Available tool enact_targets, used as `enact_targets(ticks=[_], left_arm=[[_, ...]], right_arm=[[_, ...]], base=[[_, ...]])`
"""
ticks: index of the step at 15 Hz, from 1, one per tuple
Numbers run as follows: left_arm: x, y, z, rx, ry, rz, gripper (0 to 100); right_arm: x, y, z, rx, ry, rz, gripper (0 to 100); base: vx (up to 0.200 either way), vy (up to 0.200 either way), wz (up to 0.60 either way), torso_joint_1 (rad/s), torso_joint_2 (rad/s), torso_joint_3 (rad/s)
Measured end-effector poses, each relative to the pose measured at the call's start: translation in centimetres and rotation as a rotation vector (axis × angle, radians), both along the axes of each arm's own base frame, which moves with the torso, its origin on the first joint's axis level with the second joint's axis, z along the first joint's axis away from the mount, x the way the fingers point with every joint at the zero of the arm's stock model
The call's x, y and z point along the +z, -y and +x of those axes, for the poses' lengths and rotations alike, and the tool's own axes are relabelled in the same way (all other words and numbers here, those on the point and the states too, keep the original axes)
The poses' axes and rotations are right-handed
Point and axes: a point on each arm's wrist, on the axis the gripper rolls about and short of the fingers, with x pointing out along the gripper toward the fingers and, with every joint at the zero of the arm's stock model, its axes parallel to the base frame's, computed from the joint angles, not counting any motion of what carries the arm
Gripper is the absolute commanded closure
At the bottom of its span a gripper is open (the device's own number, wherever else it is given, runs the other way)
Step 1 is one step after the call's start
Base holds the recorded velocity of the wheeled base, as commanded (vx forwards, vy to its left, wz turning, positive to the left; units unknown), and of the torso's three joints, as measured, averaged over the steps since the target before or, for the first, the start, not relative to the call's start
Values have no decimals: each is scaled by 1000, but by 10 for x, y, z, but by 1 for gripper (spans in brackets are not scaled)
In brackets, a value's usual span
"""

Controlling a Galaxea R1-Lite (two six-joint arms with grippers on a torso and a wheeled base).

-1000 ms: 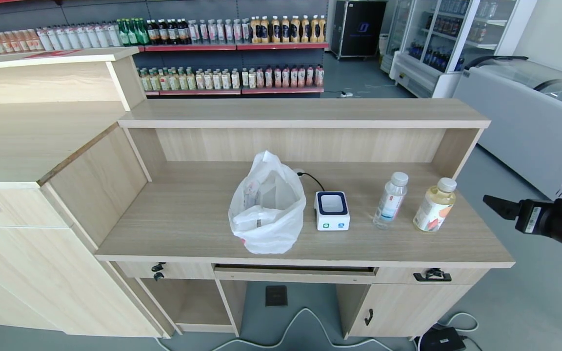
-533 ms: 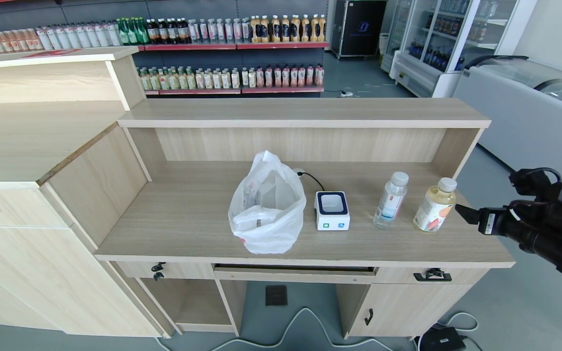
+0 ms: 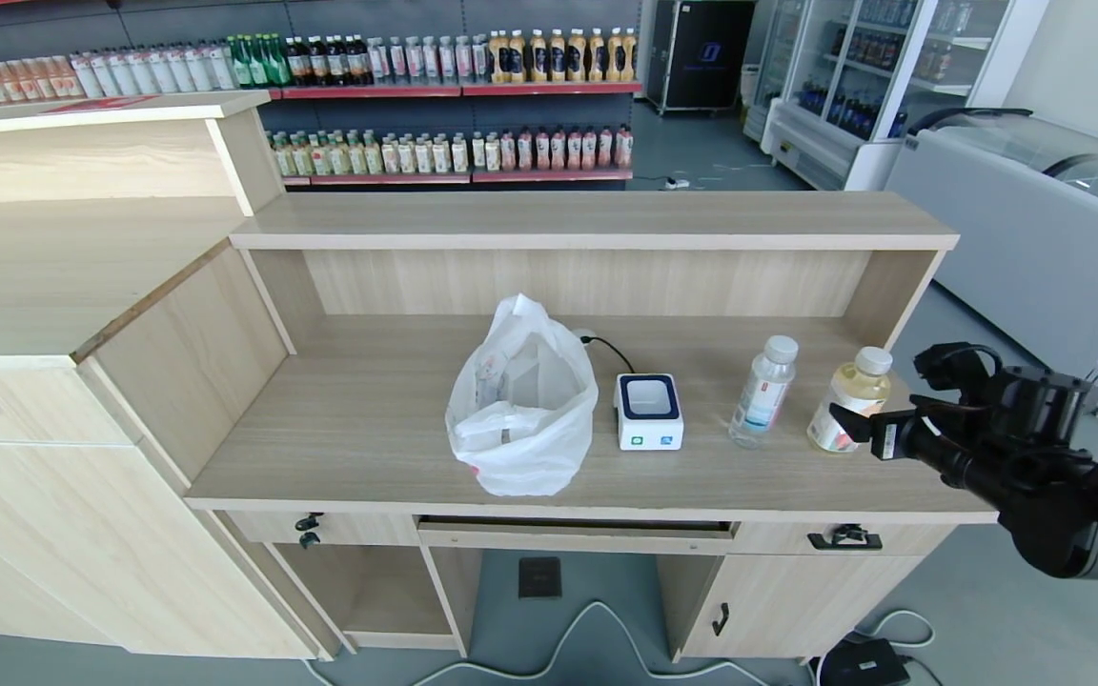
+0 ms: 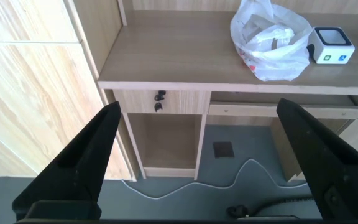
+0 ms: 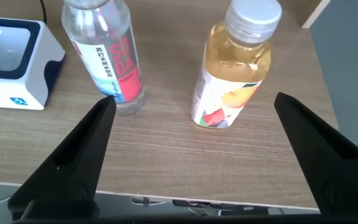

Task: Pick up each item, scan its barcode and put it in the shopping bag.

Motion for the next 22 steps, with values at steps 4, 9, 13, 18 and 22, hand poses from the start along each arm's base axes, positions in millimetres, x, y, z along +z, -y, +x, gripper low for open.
enact_targets(ticks=[4, 9, 13, 18, 22], left_arm=[[0, 0, 0, 0, 0, 0, 0], [0, 0, 0, 0, 0, -1, 0], [0, 0, 0, 0, 0, 0, 0], [0, 0, 0, 0, 0, 0, 0], [0, 0, 0, 0, 0, 0, 0]], right_arm=[[-10, -15, 11, 38, 24, -7, 0], [-17, -15, 21, 49, 32, -64, 0], [-21, -15, 36, 51, 55, -63, 0], [-31, -15, 49, 61, 59, -45, 0], [-35, -21, 64, 93, 84, -10, 0]], base=[[0, 0, 0, 0, 0, 0], [0, 0, 0, 0, 0, 0], [0, 0, 0, 0, 0, 0], [0, 0, 0, 0, 0, 0], [0, 0, 0, 0, 0, 0]])
